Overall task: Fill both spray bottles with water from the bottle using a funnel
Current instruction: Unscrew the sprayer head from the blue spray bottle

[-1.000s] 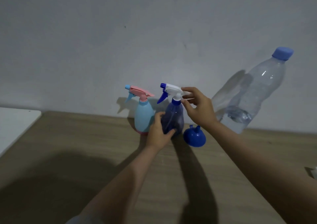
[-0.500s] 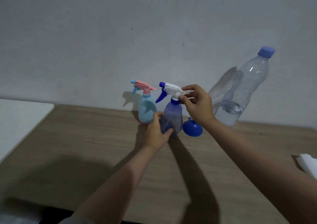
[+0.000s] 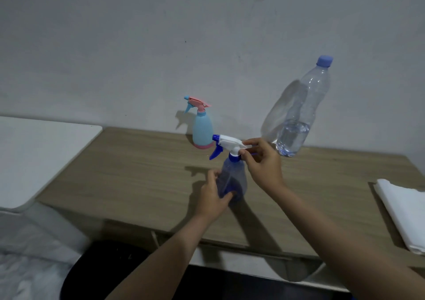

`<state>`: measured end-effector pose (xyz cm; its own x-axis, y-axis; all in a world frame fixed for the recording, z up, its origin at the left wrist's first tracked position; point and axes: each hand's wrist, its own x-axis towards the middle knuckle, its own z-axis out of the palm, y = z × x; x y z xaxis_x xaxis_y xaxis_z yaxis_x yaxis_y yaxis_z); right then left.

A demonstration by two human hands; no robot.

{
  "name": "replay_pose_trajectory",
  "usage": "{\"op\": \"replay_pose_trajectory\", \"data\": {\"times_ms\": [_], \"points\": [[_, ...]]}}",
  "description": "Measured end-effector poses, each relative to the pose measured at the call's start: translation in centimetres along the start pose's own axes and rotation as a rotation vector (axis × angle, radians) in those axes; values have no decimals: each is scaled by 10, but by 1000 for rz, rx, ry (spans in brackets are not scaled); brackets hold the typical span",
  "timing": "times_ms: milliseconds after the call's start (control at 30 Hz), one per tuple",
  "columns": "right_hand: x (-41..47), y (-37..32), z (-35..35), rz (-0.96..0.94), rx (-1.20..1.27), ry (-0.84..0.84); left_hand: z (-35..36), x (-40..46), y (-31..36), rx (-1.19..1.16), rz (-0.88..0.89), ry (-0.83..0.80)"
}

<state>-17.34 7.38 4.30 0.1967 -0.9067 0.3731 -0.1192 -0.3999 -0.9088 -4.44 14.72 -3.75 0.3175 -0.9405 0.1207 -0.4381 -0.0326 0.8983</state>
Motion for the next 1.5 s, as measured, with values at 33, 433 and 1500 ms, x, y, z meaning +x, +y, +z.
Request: {"op": "replay_pose_trajectory", "data": {"times_ms": [33,433,1500], "points": [[-4,2,0,7,13,16,2,-3,-1,5,-1,2],[-13,24,22,102,-104,130,6,-5,-3,132,40,8],[-4,23,15,222,26,-13,9,-2,-9,143,26,-15]]}}
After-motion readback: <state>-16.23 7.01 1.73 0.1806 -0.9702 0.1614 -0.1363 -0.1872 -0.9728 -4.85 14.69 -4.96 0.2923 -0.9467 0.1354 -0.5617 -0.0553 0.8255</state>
